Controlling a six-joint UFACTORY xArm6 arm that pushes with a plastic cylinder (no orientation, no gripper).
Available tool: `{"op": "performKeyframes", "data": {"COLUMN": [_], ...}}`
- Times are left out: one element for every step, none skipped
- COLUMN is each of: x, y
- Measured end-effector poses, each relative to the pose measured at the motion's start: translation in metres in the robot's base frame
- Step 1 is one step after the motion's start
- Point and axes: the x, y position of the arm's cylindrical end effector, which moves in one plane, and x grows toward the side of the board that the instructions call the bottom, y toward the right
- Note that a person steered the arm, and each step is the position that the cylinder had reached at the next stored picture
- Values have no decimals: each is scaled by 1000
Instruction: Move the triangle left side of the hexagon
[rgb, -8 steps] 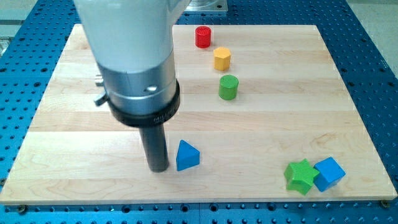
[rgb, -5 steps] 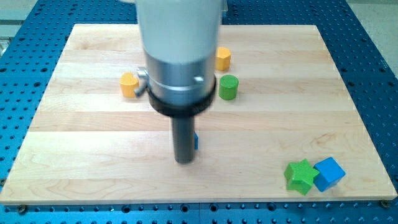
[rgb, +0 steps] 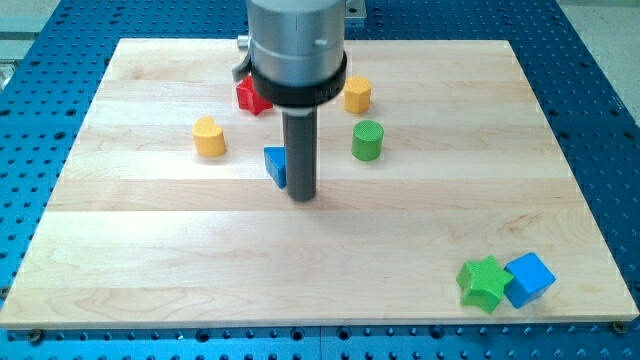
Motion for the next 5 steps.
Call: {"op": "performKeyframes", "data": {"x": [9, -21, -60, -47, -35], "y": [-26, -17, 11, -2, -36]}}
